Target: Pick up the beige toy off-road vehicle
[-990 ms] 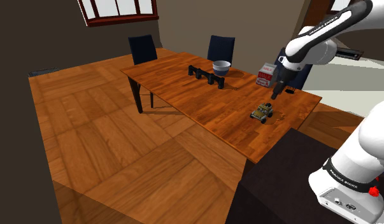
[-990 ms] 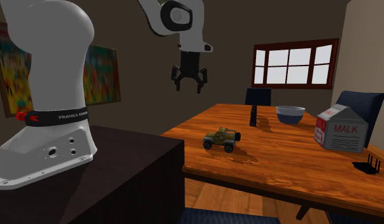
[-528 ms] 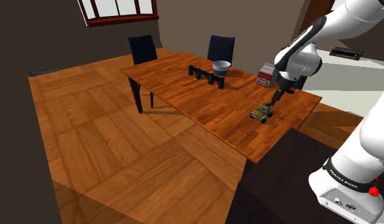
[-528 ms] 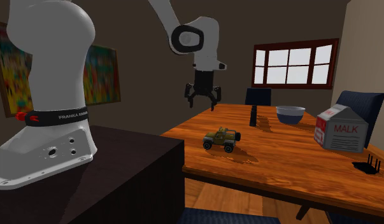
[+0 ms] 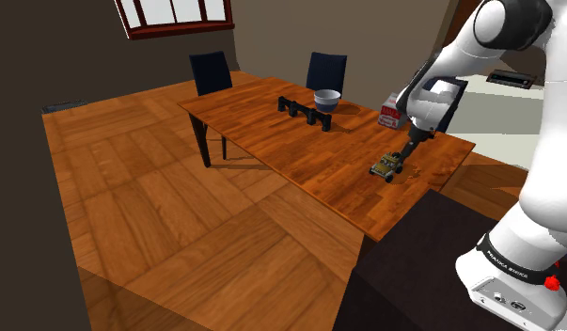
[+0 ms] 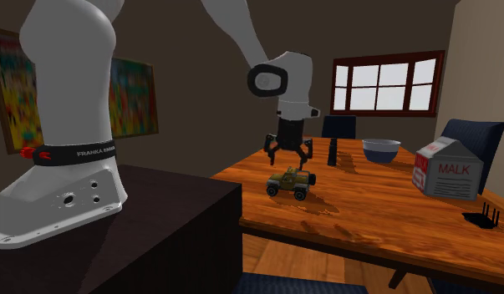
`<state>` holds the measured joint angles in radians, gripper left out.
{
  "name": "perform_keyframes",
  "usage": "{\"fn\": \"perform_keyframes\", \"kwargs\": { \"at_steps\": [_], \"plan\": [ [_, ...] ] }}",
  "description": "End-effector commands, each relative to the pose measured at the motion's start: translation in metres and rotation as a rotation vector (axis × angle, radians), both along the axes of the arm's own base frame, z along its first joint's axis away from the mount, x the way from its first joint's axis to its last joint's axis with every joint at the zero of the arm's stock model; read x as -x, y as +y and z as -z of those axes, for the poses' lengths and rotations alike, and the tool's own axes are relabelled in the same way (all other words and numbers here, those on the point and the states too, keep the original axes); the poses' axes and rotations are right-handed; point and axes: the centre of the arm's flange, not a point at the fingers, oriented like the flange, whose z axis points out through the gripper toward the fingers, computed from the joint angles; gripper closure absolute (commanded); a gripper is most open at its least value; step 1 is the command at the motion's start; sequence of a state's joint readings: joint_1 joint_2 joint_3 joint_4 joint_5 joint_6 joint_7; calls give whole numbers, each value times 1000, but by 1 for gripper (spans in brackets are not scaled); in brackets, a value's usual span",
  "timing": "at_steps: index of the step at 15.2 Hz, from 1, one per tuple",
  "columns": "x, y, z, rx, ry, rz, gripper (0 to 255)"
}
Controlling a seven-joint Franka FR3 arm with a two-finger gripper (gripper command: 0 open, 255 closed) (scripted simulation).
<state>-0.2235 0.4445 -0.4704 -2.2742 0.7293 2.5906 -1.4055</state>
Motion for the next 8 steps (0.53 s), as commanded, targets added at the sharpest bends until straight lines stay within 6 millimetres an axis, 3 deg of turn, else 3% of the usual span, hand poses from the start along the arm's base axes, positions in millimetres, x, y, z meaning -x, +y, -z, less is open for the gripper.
{"fn": "perform_keyframes", "kwargs": {
  "at_steps": [1,4,8],
  "plan": [
    [-4,-18,19,0,-4,-2,0],
    [-10,-44,49,1,-7,-3,0],
    [-11,-48,69,1,-8,-3,0]
  ]
}}
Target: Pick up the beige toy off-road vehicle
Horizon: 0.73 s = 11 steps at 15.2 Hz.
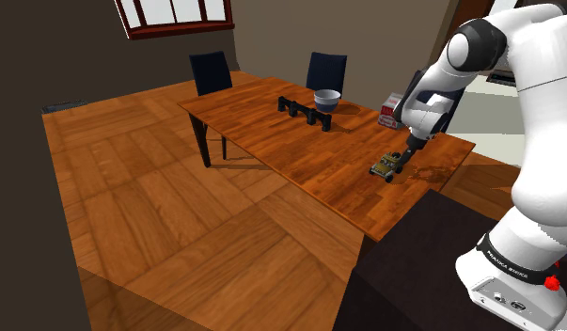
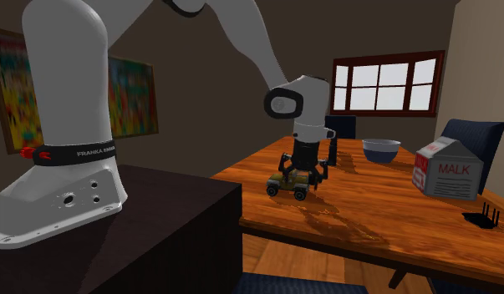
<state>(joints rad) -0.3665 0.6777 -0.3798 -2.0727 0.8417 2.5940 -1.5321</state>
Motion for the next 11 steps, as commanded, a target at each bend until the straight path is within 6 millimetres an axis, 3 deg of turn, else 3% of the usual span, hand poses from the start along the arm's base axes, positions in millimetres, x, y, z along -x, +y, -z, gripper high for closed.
{"fn": "perform_keyframes", "kwargs": {
  "at_steps": [1,6,7,11],
  "plan": [
    [0,0,11,0,-1,0,0],
    [0,0,30,0,-1,0,0],
    [-1,0,30,0,-1,0,255],
    [-1,0,30,0,-1,0,255]
  ]
}}
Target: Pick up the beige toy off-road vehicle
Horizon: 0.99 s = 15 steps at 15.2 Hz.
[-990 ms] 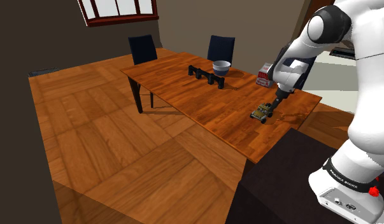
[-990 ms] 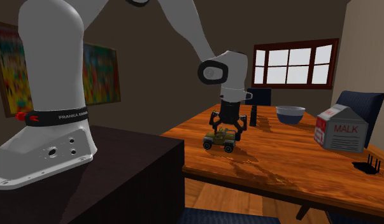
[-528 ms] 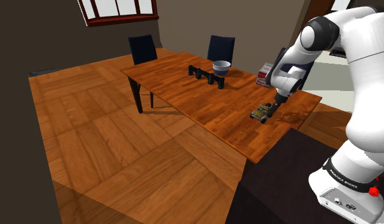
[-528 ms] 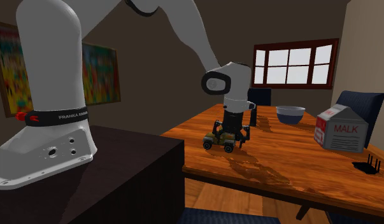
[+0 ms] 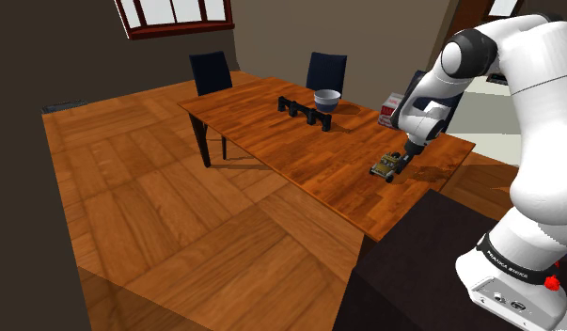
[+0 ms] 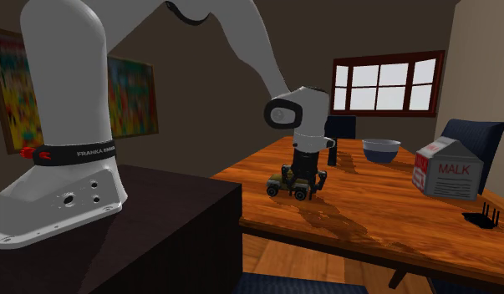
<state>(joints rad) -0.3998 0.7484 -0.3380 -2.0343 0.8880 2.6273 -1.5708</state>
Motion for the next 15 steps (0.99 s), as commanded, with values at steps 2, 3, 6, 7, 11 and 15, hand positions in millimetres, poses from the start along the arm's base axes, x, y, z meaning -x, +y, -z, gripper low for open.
{"fn": "perform_keyframes", "kwargs": {
  "at_steps": [2,3,6,7,11,15],
  "plan": [
    [0,1,1,-1,1,-1,255],
    [0,1,1,-1,1,-1,255],
    [0,1,-4,-1,1,-1,255],
    [0,1,-10,-1,1,-1,255],
    [0,1,-31,-1,1,-1,255],
    [0,1,-52,-1,1,-1,255]
  ]
}}
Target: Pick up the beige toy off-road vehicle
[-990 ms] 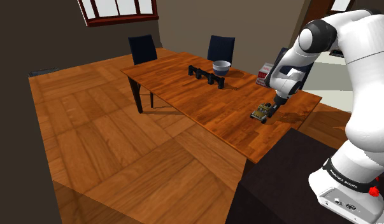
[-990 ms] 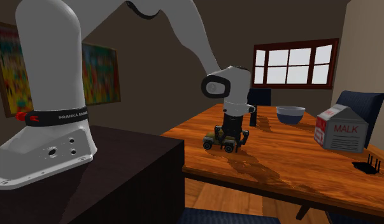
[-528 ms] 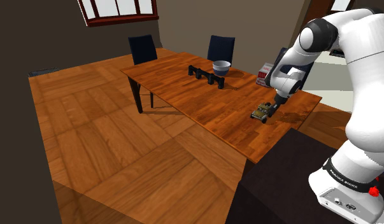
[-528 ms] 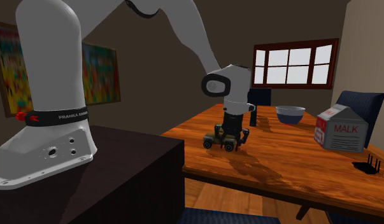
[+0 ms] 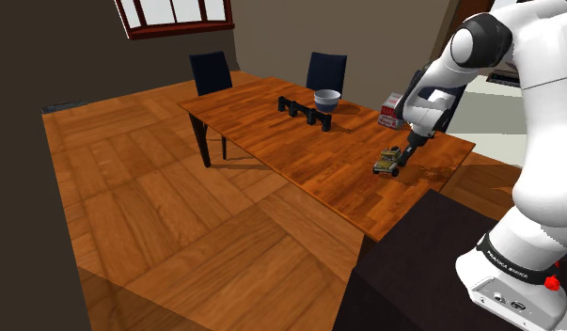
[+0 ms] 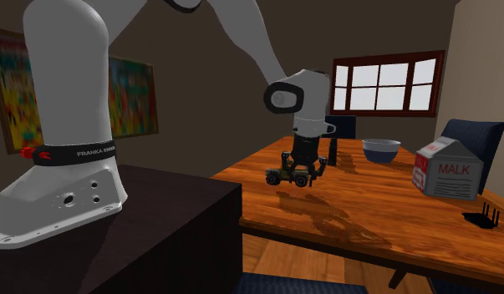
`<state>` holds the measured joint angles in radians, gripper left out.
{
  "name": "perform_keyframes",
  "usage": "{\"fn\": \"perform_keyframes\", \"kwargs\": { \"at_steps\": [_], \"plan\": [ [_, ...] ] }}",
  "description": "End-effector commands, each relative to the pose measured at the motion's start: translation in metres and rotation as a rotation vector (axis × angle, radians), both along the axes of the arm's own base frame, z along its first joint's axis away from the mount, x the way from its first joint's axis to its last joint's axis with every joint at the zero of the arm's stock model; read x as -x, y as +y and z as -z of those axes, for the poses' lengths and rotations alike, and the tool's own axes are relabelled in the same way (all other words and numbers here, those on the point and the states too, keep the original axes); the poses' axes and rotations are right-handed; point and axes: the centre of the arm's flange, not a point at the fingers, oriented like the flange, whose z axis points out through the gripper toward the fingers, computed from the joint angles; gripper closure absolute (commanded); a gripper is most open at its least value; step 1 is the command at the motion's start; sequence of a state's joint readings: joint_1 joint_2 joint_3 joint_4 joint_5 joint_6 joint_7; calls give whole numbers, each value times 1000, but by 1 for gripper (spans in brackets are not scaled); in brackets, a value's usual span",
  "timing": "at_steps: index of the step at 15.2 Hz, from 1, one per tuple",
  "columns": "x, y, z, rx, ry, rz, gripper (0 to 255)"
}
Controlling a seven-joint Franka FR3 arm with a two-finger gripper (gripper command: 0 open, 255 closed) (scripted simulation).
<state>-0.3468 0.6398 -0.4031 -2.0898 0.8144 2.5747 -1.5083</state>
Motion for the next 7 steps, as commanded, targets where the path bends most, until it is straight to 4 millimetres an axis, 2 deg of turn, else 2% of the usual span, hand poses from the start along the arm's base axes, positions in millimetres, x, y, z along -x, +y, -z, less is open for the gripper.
{"fn": "perform_keyframes", "kwargs": {
  "at_steps": [1,5,7],
  "plan": [
    [0,-1,-12,0,0,0,255],
    [0,-1,-33,0,0,0,255],
    [0,-1,-34,0,0,0,255]
  ]
}}
